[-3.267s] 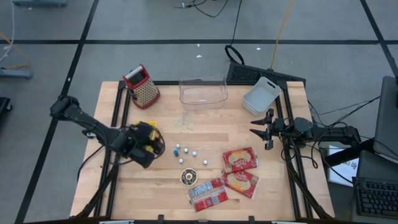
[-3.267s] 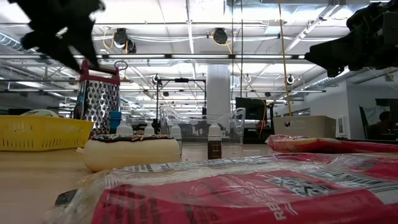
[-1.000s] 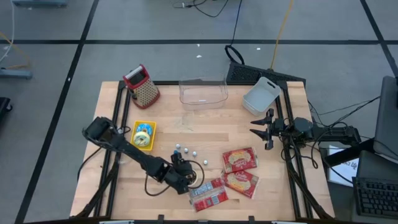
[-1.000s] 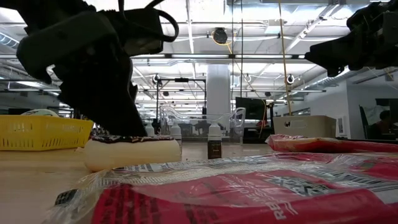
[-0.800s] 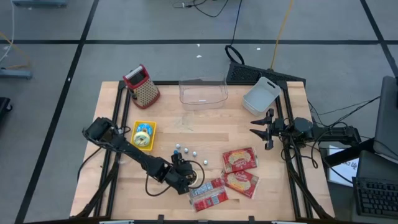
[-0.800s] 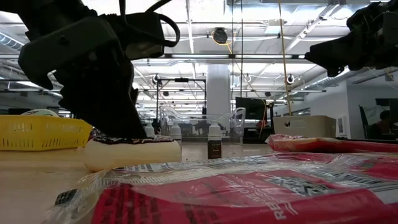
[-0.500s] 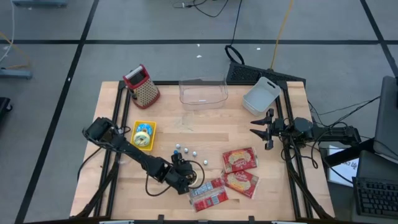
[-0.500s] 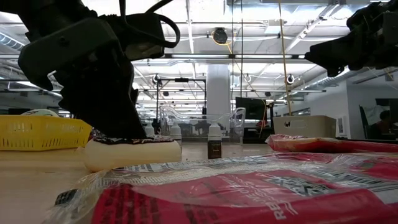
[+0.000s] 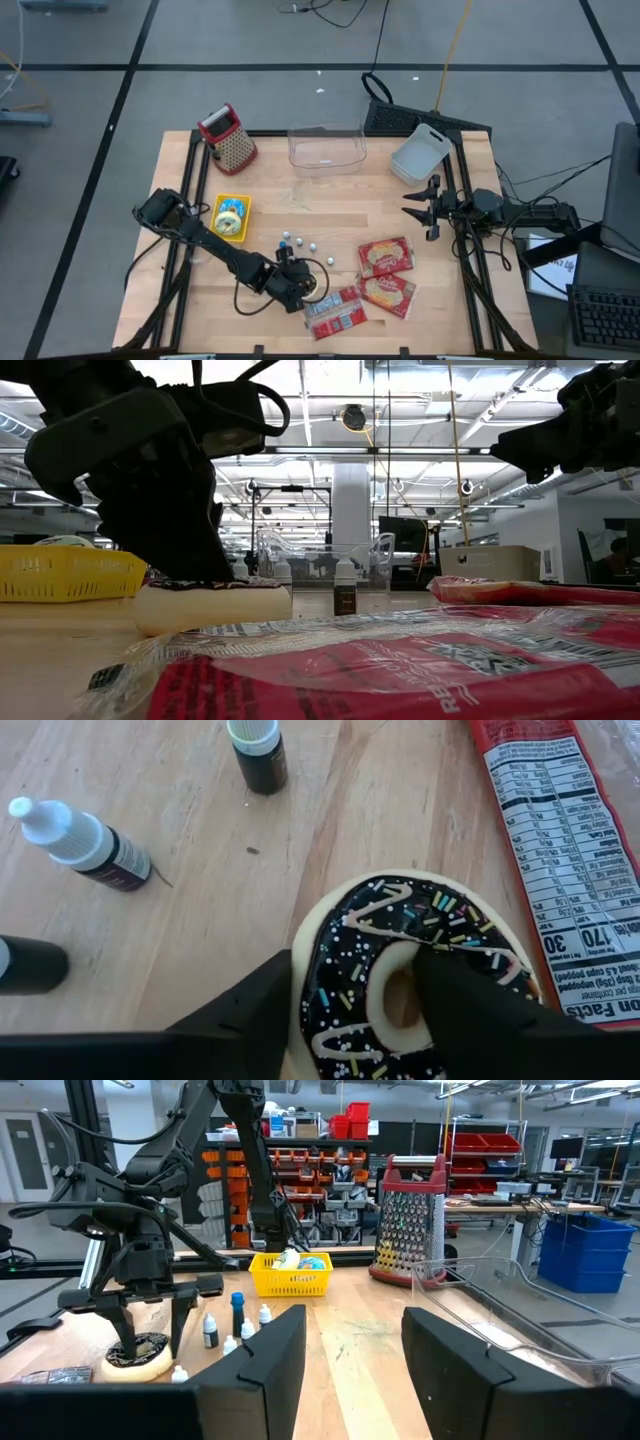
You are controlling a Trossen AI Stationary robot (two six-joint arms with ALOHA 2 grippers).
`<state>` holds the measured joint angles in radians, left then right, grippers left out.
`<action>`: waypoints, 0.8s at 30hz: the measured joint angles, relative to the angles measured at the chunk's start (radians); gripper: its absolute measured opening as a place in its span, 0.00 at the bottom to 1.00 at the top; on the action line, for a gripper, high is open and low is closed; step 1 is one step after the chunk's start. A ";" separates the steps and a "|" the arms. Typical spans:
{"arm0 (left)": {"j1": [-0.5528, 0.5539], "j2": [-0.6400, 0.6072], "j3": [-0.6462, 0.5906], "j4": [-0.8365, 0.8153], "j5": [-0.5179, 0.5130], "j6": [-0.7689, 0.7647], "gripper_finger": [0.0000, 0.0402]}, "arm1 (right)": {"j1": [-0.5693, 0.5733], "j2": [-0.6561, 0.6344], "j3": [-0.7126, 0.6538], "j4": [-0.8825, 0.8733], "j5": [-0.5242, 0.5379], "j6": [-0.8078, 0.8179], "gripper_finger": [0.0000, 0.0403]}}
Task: Pick & Place Food Item
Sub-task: Put the black donut into the yellow bin
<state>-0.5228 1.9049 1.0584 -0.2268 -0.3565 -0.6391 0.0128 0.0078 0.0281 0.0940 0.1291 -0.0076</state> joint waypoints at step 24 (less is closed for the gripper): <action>0.000 -0.063 -0.003 -0.012 0.007 -0.010 0.36 | 0.000 0.000 0.000 0.000 0.000 0.000 0.39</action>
<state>-0.5228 1.8419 1.0557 -0.2386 -0.3492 -0.6491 0.0128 0.0078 0.0280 0.0940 0.1291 -0.0078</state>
